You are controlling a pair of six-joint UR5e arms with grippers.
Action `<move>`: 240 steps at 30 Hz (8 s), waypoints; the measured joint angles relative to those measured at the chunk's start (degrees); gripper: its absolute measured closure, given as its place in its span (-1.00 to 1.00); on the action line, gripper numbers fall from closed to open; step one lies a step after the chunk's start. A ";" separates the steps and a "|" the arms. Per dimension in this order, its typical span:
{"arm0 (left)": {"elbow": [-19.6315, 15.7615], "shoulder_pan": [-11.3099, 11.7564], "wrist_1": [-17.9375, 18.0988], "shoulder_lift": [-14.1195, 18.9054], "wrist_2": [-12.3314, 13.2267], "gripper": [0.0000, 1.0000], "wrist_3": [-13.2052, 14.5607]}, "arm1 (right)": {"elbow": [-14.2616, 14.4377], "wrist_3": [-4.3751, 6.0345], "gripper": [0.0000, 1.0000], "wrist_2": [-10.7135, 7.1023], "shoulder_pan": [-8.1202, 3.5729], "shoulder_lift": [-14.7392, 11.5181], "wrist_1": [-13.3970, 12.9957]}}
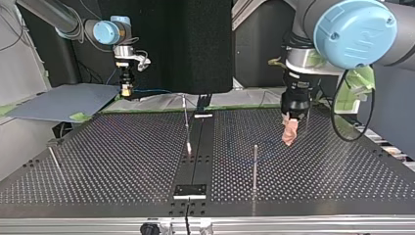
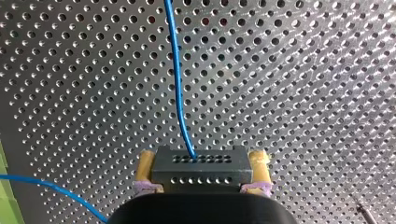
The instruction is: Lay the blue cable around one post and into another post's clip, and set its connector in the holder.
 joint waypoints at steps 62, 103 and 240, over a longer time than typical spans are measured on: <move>-18.93 -33.67 34.81 -31.61 -9.81 -1.00 -21.47 | 0.00 -2.47 0.62 2.45 0.05 -0.12 2.39; -14.78 -23.36 58.75 -53.00 -1.28 -1.00 -29.30 | 0.35 -3.90 0.62 1.07 2.59 -0.38 4.94; -5.63 -18.91 84.00 -64.08 1.66 1.00 -31.74 | -0.24 0.37 0.62 -1.65 3.05 1.01 3.37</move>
